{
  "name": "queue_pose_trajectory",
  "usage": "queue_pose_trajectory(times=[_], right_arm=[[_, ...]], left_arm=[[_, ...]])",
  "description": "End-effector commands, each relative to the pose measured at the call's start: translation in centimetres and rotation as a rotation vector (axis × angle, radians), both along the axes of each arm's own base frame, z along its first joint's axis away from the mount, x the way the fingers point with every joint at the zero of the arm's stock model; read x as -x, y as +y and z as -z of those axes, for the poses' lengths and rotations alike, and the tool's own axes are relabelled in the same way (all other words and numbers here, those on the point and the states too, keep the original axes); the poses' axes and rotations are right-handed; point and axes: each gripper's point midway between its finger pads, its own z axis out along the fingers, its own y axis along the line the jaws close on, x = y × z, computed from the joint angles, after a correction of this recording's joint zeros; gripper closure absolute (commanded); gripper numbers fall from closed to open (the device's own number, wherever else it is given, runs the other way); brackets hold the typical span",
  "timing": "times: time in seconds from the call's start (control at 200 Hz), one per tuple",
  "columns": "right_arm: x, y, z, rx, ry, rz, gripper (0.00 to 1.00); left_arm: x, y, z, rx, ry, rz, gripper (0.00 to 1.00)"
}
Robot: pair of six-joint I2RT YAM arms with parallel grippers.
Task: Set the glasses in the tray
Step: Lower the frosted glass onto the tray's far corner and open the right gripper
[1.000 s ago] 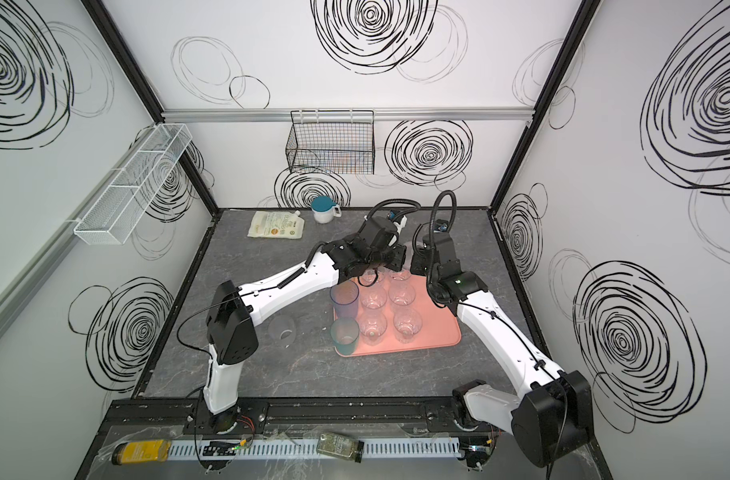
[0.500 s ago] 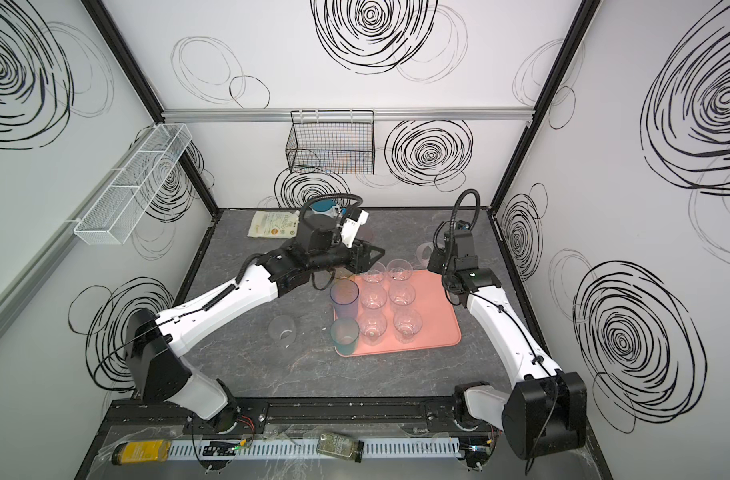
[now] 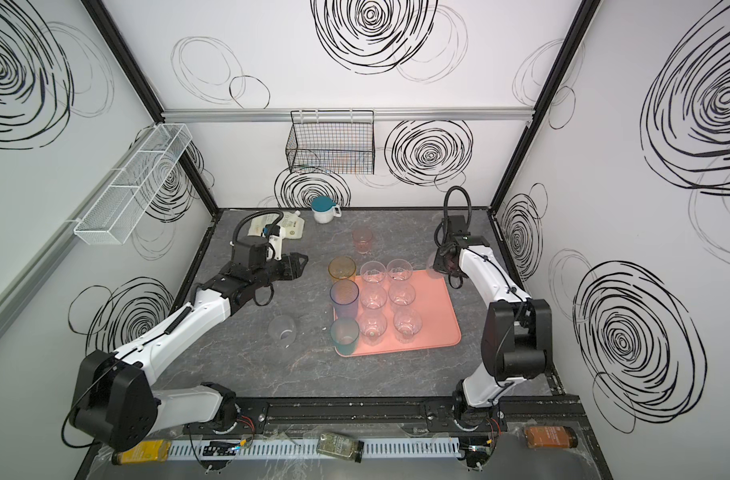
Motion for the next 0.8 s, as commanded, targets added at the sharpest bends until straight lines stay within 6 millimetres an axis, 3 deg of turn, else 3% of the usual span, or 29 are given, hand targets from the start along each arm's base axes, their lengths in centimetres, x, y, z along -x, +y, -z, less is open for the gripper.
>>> queue_pose_trajectory(times=[0.0, 0.15, 0.355, 0.795], right_arm=[[-0.1, 0.8, -0.3, 0.031, 0.028, -0.032, 0.97], [-0.3, 2.0, 1.8, 0.044, 0.094, -0.062, 0.94], [0.6, 0.5, 4.1, 0.093, 0.161, -0.033, 0.9], [-0.7, 1.0, 4.9, 0.08, 0.172, -0.05, 0.75]], left_arm=[[-1.2, 0.9, -1.0, -0.015, -0.076, -0.03, 0.38], [-1.2, 1.6, 0.0, -0.02, -0.067, -0.054, 0.38], [-1.5, 1.7, 0.9, -0.012, -0.04, -0.055, 0.37], [-1.9, 2.0, 3.1, -0.005, 0.027, -0.069, 0.37]])
